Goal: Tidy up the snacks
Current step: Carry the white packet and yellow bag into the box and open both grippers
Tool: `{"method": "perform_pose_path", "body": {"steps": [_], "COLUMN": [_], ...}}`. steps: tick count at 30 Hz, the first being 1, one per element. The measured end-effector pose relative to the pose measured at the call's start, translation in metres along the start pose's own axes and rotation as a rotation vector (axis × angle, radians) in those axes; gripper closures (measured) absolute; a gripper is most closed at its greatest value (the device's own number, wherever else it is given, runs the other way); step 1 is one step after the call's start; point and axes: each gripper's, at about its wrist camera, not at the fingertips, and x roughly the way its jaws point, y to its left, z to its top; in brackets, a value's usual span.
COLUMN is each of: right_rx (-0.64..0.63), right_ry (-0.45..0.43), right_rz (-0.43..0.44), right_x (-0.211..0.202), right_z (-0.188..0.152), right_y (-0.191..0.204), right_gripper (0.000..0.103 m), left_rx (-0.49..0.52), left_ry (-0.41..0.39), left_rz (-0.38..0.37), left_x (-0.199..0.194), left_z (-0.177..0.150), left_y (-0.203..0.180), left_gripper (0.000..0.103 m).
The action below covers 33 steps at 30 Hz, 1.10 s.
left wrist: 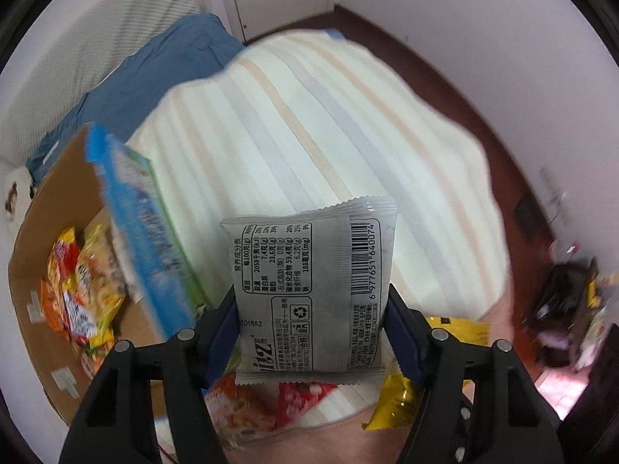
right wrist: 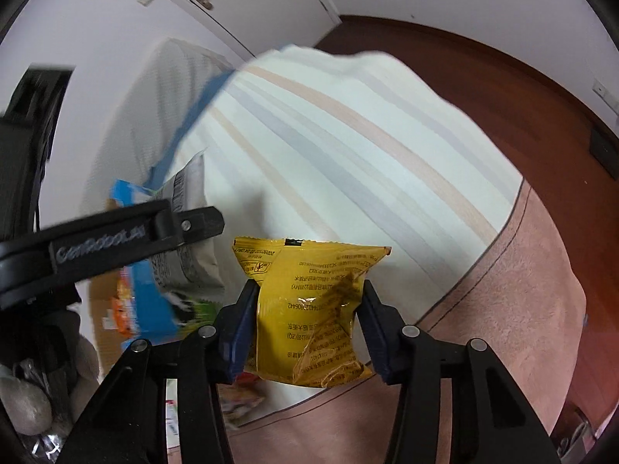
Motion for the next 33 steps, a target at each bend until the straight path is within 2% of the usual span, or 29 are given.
{"method": "perform_pose_path", "body": {"steps": [3,7,9,12,14,18,19,21,27,33], "right_rx": [-0.025,-0.105,-0.158,-0.249,-0.307,-0.404,-0.423,-0.466,-0.562,-0.604], "right_ry": [-0.025,-0.041,-0.032,0.000,0.030,0.098,0.117,0.151,0.222,0.288], "right_rz": [0.054,0.121,0.149,0.178,0.187,0.176,0.129,0.108,0.033,-0.025], "right_x": [-0.022,-0.046,-0.049,-0.041,-0.032,0.005,0.013,0.028,0.067,0.093], "right_z": [0.003,0.005,0.005,0.002,-0.001,-0.011,-0.012,-0.016,-0.024,-0.030], "right_y": [0.013,0.053,0.081,0.128,0.152,0.204,0.211,0.224,0.249,0.252], "right_gripper": [0.050,0.050,0.050,0.050,0.050,0.050,0.050,0.050,0.050,0.051], "left_rx": [-0.062,-0.139,-0.183,-0.252,-0.312,-0.430,-0.460,-0.491,-0.553,-0.597], "left_ry": [-0.073,-0.160,-0.193,-0.202,-0.185,-0.131,-0.119,-0.106,-0.050,0.054], "left_rz": [-0.045,-0.063,-0.053,-0.018,0.009,0.010,0.005,-0.003,-0.029,-0.113], "left_x": [-0.046,-0.098,-0.120,-0.130,-0.122,-0.103,-0.097,-0.087,-0.060,-0.017], "left_z": [-0.010,-0.024,-0.034,-0.044,-0.049,-0.069,-0.074,-0.080,-0.085,-0.085], "left_y": [0.024,0.059,0.084,0.123,0.157,0.204,0.214,0.228,0.250,0.258], "left_gripper": [0.036,0.036,0.036,0.036,0.036,0.036,0.036,0.036,0.036,0.036]}}
